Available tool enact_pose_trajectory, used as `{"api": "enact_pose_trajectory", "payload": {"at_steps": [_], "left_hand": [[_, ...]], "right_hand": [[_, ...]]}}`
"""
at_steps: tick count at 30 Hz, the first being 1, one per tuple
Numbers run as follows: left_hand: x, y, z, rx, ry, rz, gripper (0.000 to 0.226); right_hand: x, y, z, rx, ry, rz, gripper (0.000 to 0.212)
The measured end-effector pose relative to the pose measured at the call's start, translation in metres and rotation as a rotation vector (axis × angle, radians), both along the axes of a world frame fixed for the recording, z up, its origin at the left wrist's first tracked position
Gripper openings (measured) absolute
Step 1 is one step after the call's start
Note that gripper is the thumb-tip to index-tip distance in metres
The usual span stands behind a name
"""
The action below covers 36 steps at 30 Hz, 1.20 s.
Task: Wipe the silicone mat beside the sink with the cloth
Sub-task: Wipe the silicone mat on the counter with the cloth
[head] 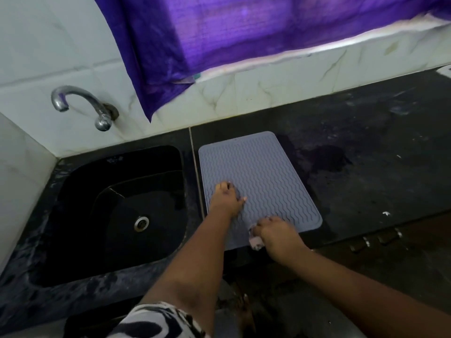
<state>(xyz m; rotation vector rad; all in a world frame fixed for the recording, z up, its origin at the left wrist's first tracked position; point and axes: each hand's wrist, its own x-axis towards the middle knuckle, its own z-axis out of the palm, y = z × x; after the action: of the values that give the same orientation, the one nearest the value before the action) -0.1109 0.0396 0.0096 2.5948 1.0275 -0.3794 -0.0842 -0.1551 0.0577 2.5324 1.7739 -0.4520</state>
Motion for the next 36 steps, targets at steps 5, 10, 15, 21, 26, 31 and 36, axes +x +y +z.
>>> {"api": "enact_pose_trajectory", "payload": {"at_steps": [5, 10, 15, 21, 26, 31, 36], "left_hand": [[0.009, 0.005, 0.017, -0.034, 0.163, -0.024, 0.074], [-0.004, 0.027, 0.039, -0.238, -0.151, 0.034, 0.036], [-0.004, 0.065, 0.038, -0.008, -0.395, 0.264, 0.049], [0.039, 0.106, 0.046, 0.039, -0.025, -0.195, 0.097], [0.075, 0.142, 0.052, 0.112, 0.22, -0.356, 0.153], [0.083, 0.158, 0.021, -0.056, 0.27, -0.274, 0.162], [0.085, 0.162, 0.013, -0.075, 0.301, -0.265, 0.167]], "right_hand": [[0.008, -0.011, 0.019, -0.107, 0.248, -0.132, 0.023], [0.055, -0.008, 0.046, 0.135, 0.601, -0.483, 0.014], [0.083, 0.047, 0.049, 0.157, 0.53, -0.451, 0.027], [0.132, 0.16, 0.052, 0.23, 0.462, -0.5, 0.009], [0.174, 0.252, 0.039, 0.192, 0.258, -0.364, 0.03], [0.187, 0.294, 0.001, 0.048, 0.066, -0.239, 0.041], [0.168, 0.278, -0.012, 0.003, -0.023, -0.213, 0.028]]}}
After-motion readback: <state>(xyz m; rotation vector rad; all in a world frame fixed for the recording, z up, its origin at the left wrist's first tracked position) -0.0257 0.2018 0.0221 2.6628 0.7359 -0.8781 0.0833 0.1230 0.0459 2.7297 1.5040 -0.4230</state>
